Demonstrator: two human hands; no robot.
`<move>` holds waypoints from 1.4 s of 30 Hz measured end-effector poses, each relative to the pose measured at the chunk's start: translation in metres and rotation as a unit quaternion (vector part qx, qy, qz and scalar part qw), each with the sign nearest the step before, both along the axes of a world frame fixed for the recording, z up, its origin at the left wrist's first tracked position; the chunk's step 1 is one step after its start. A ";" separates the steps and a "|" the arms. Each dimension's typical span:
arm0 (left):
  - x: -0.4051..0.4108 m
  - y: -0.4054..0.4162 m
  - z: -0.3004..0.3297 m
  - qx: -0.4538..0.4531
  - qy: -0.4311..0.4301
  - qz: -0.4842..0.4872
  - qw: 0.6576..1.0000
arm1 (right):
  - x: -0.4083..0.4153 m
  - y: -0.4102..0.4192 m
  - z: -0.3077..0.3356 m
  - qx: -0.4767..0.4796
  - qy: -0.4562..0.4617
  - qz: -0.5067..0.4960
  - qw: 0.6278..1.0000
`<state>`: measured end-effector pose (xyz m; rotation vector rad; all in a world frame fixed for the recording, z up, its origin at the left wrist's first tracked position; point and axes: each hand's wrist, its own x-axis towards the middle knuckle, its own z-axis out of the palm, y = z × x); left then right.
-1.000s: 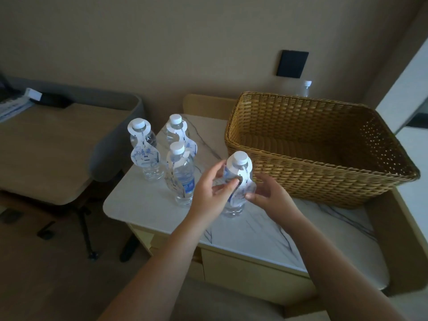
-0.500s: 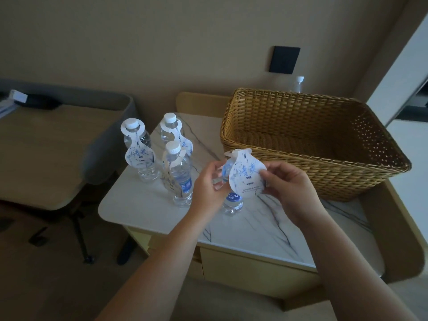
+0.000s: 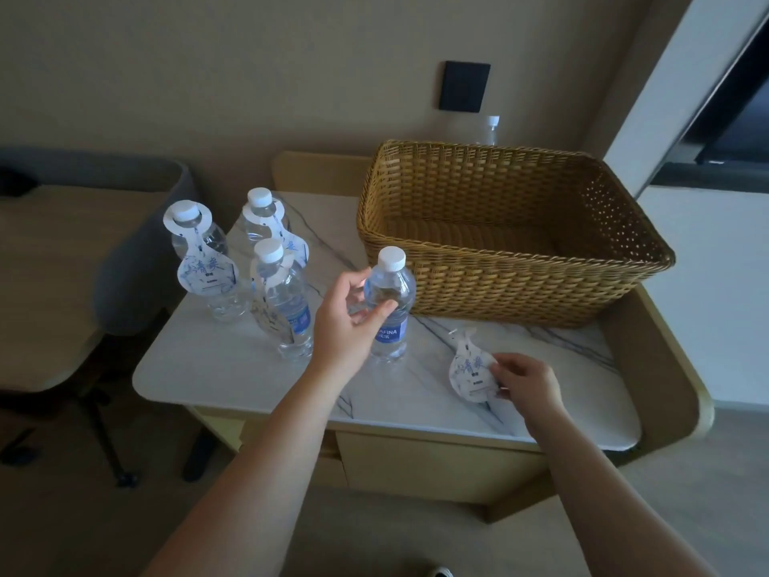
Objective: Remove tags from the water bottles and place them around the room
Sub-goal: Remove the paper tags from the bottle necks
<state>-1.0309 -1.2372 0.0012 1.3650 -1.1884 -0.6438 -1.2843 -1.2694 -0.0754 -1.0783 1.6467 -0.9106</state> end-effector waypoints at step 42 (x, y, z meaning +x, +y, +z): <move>0.019 0.044 0.037 -0.074 -0.214 0.258 0.939 | 0.098 0.050 0.070 -0.355 0.153 0.349 0.853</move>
